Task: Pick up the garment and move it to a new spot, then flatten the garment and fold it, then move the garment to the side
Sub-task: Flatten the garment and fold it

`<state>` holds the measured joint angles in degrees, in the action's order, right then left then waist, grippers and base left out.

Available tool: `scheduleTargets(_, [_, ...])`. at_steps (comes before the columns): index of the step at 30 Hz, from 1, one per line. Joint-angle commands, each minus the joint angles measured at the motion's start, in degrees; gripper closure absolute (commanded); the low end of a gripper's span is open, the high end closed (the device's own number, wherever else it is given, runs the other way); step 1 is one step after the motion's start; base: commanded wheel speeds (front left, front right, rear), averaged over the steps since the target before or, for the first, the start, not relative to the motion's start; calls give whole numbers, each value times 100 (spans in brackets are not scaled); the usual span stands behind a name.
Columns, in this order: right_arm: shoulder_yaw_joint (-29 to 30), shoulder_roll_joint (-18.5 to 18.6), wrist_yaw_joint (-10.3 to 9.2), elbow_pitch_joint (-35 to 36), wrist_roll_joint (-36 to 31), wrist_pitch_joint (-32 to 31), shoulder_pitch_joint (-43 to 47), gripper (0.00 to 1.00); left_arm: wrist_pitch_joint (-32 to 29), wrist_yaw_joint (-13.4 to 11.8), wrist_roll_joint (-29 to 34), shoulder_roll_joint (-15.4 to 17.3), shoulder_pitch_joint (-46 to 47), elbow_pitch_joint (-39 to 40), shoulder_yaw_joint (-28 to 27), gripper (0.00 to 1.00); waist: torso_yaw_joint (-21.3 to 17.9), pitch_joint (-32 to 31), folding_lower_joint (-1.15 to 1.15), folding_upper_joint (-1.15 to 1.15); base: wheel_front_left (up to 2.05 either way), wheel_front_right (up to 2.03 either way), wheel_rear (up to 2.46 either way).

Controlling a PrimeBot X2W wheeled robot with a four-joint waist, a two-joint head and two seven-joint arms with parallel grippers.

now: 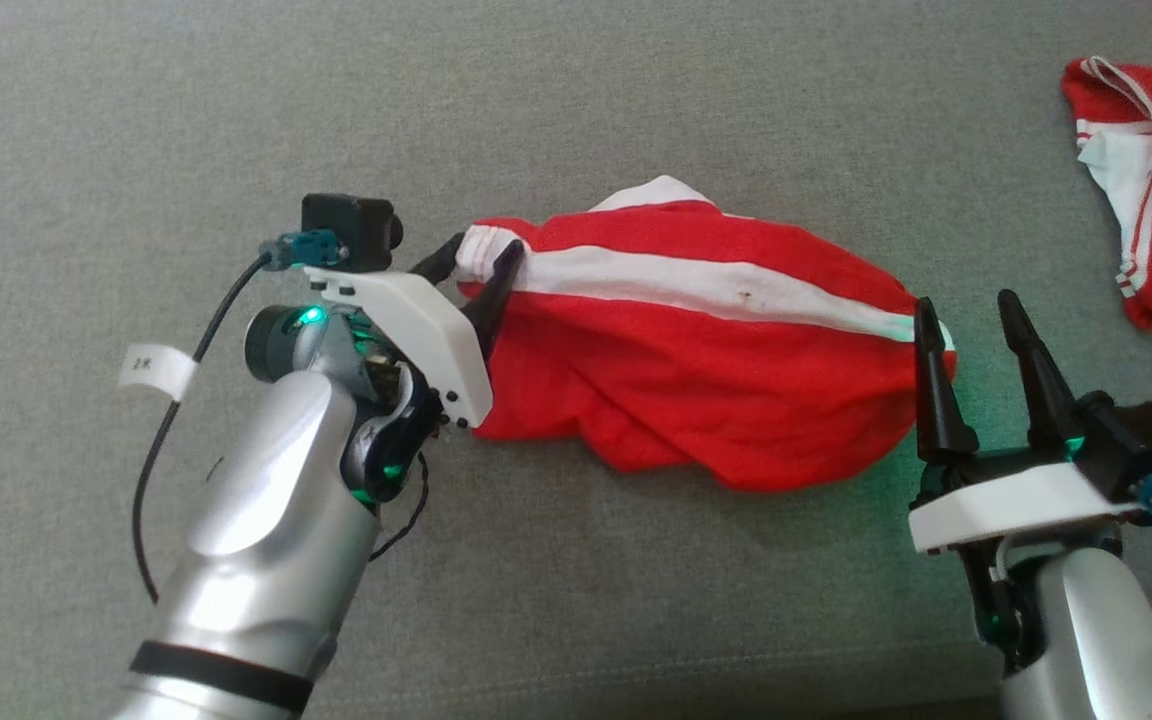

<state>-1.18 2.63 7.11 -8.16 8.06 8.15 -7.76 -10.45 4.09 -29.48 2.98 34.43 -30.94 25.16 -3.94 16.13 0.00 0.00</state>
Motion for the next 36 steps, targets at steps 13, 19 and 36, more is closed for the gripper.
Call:
scheduleTargets(13, [-150,25,37,118,-27,89,-145,0,-506,-138,-167,263,-85,491,-123,59,-27,-43,0,0,0,0,0])
scheduleTargets(19, [-169,25,37,116,-31,104,-166,0,-584,-179,-227,303,-132,566,-132,67,-41,-40,0,0,0,0,0])
scheduleTargets(36, [529,25,37,-228,-264,-396,-166,0,201,-287,-353,361,-877,1343,-292,100,100,-87,0,0,0,0,0])
